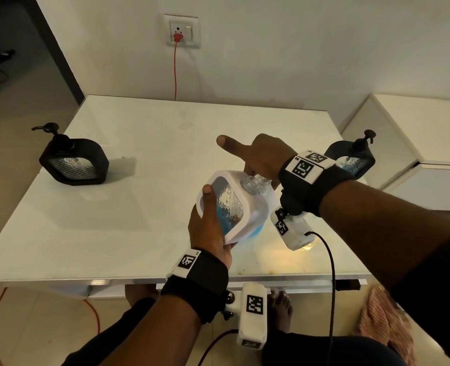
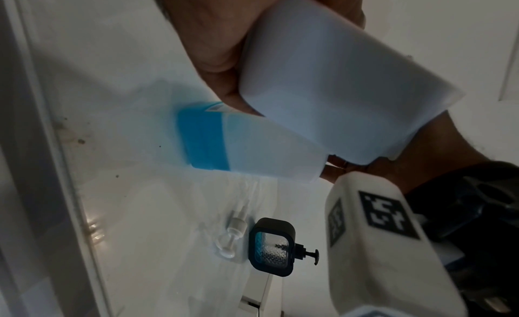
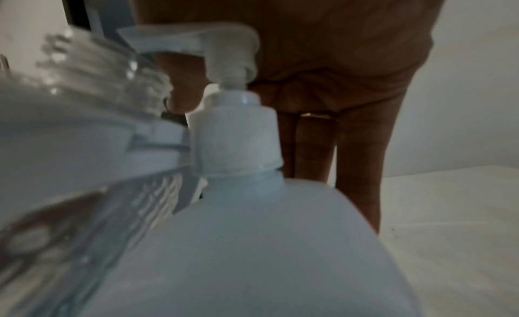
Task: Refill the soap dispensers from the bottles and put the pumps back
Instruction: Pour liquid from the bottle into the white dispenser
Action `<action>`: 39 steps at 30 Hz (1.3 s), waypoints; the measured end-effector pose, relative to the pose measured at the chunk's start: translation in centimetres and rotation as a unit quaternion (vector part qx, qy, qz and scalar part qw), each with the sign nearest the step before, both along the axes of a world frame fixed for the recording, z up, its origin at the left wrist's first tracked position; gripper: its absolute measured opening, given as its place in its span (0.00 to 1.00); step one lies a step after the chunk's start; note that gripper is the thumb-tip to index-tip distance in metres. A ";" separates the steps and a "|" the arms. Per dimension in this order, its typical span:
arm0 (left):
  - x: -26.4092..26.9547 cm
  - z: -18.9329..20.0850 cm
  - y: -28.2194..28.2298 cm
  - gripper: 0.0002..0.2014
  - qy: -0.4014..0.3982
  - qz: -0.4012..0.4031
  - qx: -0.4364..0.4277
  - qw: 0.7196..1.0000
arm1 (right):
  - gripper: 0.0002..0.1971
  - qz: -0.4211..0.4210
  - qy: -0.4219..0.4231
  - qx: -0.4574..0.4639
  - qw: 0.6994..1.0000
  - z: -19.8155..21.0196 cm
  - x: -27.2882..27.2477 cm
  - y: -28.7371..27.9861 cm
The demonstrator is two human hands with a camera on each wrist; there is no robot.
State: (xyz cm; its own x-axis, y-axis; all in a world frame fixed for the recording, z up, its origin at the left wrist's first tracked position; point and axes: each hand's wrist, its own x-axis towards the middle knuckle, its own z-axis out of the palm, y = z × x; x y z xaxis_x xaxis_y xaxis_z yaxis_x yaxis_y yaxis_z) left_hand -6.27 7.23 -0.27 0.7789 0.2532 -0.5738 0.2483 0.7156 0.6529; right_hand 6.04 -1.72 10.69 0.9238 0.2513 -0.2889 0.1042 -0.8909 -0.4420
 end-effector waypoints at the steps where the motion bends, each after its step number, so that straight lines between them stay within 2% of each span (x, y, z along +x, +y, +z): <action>1: 0.0 0.0 0.0 0.25 0.000 0.001 -0.001 1.000 | 0.44 0.004 -0.009 -0.010 1.000 -0.2 0.1 0.0; 8: 0.3 -0.1 0.0 0.24 -0.001 0.000 0.003 1.000 | 0.35 -0.003 -0.060 -0.055 0.997 -0.7 0.3 0.4; 16: 0.0 -0.2 0.0 0.25 0.003 0.000 0.005 1.000 | 0.47 -0.013 0.012 0.022 1.000 0.5 -0.4 0.0; 22: 0.1 -0.7 0.0 0.25 0.010 0.003 0.002 1.000 | 0.42 -0.012 -0.028 -0.015 0.999 0.3 -0.6 0.3; 25: 0.3 -0.8 0.0 0.25 0.015 0.002 0.004 1.000 | 0.43 -0.019 -0.053 -0.028 0.998 -0.2 -0.5 0.2; 33: 0.1 -0.8 -0.2 0.25 0.012 0.000 0.001 1.000 | 0.49 -0.004 0.012 0.020 1.000 0.5 -0.5 0.1; 39: 0.3 -1.0 -0.2 0.26 0.012 -0.001 -0.002 1.000 | 0.43 -0.010 -0.036 -0.021 0.999 -0.1 -0.3 0.1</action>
